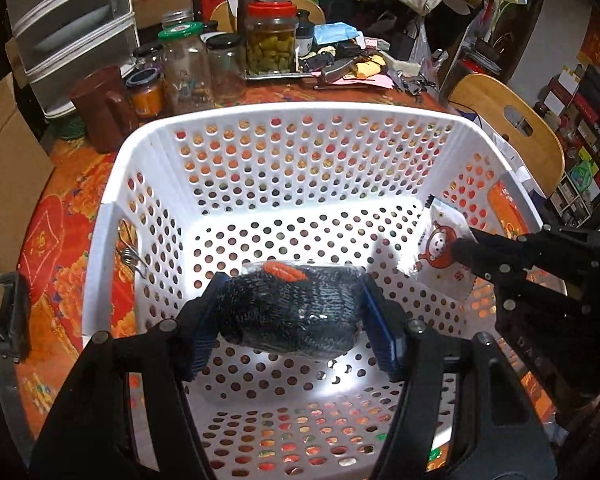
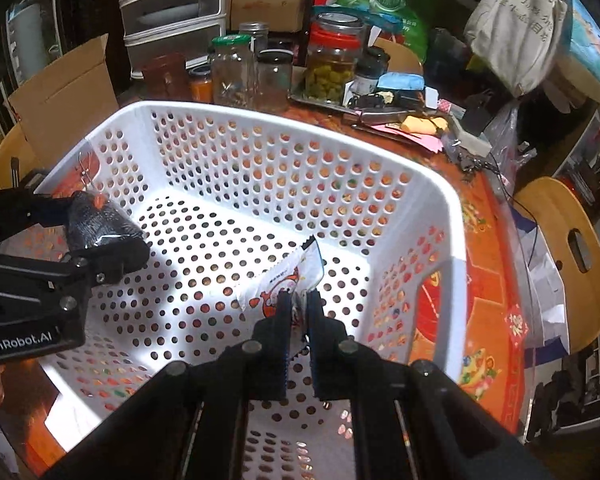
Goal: Organize soft objects
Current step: 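Carry the sock bundle and sachet into the white basket and release both, then withdraw both tools from the basket back toward the remaining items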
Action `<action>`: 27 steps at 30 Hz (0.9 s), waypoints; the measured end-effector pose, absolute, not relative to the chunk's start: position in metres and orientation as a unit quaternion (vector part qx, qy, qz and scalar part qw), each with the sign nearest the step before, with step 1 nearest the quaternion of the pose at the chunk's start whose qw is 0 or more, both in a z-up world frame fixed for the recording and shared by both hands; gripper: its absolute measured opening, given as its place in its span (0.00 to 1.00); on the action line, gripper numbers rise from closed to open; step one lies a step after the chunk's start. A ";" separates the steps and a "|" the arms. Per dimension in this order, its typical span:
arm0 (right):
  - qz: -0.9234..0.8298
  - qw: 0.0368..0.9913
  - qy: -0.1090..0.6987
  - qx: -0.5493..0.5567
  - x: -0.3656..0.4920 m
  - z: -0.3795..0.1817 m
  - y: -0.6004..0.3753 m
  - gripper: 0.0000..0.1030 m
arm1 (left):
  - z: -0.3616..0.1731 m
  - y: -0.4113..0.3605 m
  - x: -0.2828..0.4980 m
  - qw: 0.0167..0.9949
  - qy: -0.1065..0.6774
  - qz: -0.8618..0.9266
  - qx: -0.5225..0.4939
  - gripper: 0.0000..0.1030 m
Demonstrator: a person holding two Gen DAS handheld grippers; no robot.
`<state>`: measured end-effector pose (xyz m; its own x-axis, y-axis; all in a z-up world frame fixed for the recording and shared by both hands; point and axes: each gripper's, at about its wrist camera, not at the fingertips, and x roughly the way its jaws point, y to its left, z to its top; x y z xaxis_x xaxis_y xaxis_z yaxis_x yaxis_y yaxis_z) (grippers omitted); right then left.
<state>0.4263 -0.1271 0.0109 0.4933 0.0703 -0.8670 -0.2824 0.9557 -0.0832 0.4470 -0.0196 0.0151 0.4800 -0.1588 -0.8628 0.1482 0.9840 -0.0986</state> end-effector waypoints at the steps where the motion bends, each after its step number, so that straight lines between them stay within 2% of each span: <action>1: 0.104 0.857 0.493 -0.106 0.427 0.011 -0.127 0.06 | 0.014 -0.019 0.448 0.860 0.503 -0.090 -0.009 0.62; 5: 0.113 0.864 0.480 -0.096 0.424 0.013 -0.128 0.08 | 0.015 -0.016 0.445 0.862 0.497 -0.097 -0.011 0.67; 6: 0.114 0.867 0.476 -0.092 0.423 0.015 -0.129 0.12 | 0.017 -0.016 0.444 0.865 0.492 -0.096 -0.011 0.70; 8: 0.121 0.872 0.467 -0.080 0.419 0.020 -0.132 0.23 | 0.023 -0.015 0.438 0.871 0.481 -0.099 -0.013 0.74; 10: 0.122 0.877 0.458 -0.077 0.416 0.026 -0.135 0.43 | 0.029 -0.014 0.434 0.875 0.473 -0.099 -0.013 0.80; 13: 0.127 0.883 0.448 -0.066 0.409 0.035 -0.139 0.57 | 0.040 -0.012 0.426 0.883 0.459 -0.095 -0.009 0.82; 14: 0.125 0.886 0.442 -0.066 0.405 0.039 -0.141 0.59 | 0.045 -0.011 0.422 0.886 0.454 -0.092 -0.007 0.82; 17: 0.126 0.893 0.428 -0.059 0.394 0.050 -0.146 0.72 | 0.061 -0.006 0.406 0.895 0.437 -0.089 -0.007 0.88; 19: 0.125 0.898 0.418 -0.057 0.386 0.057 -0.149 0.87 | 0.070 -0.004 0.396 0.900 0.427 -0.087 -0.004 0.91; 22: 0.130 0.911 0.389 -0.046 0.369 0.070 -0.154 0.99 | 0.081 -0.002 0.380 0.906 0.414 -0.086 0.003 0.95; 24: 0.136 0.915 0.378 -0.040 0.360 0.076 -0.156 1.00 | 0.091 0.001 0.365 0.914 0.399 -0.078 0.007 1.00; 27: 0.136 0.921 0.364 -0.038 0.344 0.085 -0.155 1.00 | 0.103 0.004 0.342 0.922 0.379 -0.073 0.016 1.00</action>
<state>0.3437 -0.1550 0.0845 0.6976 0.2223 -0.6812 -0.2779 0.9602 0.0288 0.3420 0.0039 0.1027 0.7019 -0.1232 -0.7015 0.1473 0.9887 -0.0262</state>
